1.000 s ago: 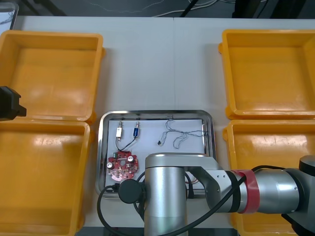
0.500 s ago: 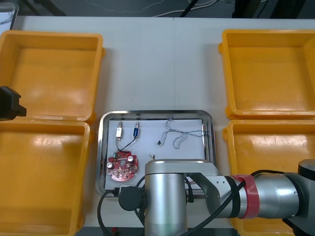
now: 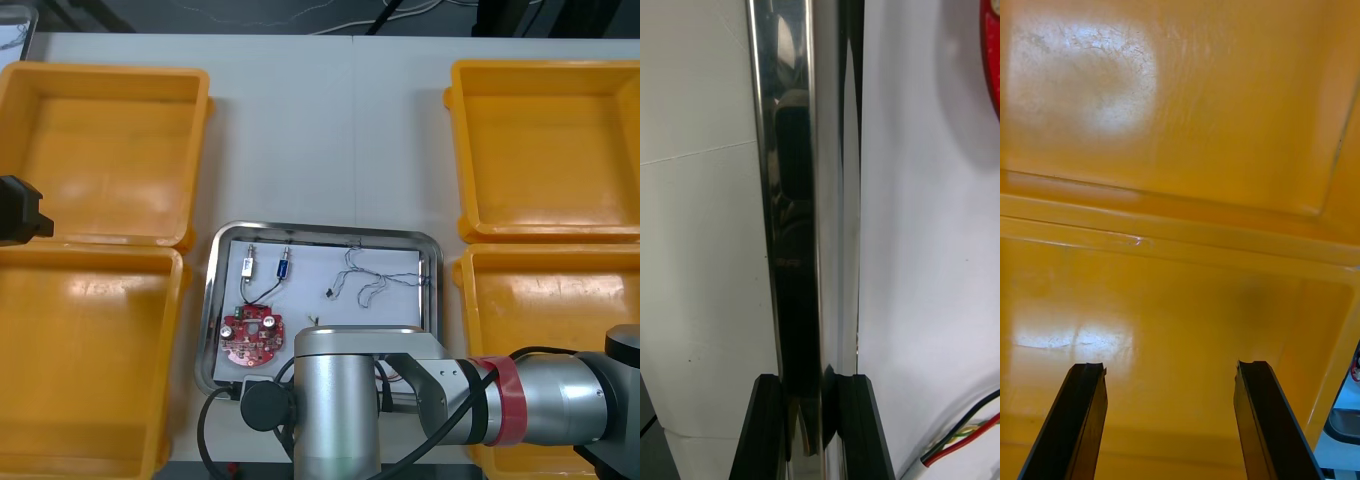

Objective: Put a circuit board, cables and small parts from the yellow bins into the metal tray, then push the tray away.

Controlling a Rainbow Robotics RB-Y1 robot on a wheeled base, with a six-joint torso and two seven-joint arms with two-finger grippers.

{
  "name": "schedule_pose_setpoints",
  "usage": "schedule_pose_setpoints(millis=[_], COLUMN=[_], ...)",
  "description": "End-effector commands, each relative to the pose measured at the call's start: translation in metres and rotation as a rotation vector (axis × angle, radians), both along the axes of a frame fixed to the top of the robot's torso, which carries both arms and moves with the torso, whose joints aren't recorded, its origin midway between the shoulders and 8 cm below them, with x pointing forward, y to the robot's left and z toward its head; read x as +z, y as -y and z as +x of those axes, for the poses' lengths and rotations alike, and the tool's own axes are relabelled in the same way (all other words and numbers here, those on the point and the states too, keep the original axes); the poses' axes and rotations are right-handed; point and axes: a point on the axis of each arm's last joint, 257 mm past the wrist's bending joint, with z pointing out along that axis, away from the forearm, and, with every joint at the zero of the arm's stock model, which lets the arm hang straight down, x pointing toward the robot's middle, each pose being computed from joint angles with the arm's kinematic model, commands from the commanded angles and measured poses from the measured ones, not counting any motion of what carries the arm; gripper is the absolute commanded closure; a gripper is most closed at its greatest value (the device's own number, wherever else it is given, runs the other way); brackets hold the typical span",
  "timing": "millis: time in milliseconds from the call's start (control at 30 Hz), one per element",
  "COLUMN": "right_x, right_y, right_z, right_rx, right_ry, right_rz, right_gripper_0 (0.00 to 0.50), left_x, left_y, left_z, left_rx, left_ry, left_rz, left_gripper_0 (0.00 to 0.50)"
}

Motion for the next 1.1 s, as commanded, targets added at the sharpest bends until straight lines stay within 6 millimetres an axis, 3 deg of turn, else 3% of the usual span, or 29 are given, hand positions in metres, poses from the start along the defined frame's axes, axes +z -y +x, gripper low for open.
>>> schedule_pose_setpoints(millis=[33, 833, 1100], right_x=[-0.002, 0.027, 0.050], right_y=[-0.013, -0.014, -0.019], right_z=[-0.015, 0.037, 0.071], right_rx=[0.079, 0.062, 0.068], right_ry=[-0.014, 0.062, 0.122], right_rz=[0.003, -0.017, -0.027], right_gripper_0=[0.500, 0.500, 0.500], left_x=[0.012, 0.012, 0.012], left_y=[-0.015, -0.015, -0.015], left_z=[-0.002, -0.002, -0.002], left_rx=[-0.042, -0.042, -0.042], left_ry=[0.019, 0.019, 0.019], left_rz=[0.073, 0.073, 0.073], left_gripper_0=[0.000, 0.000, 0.000])
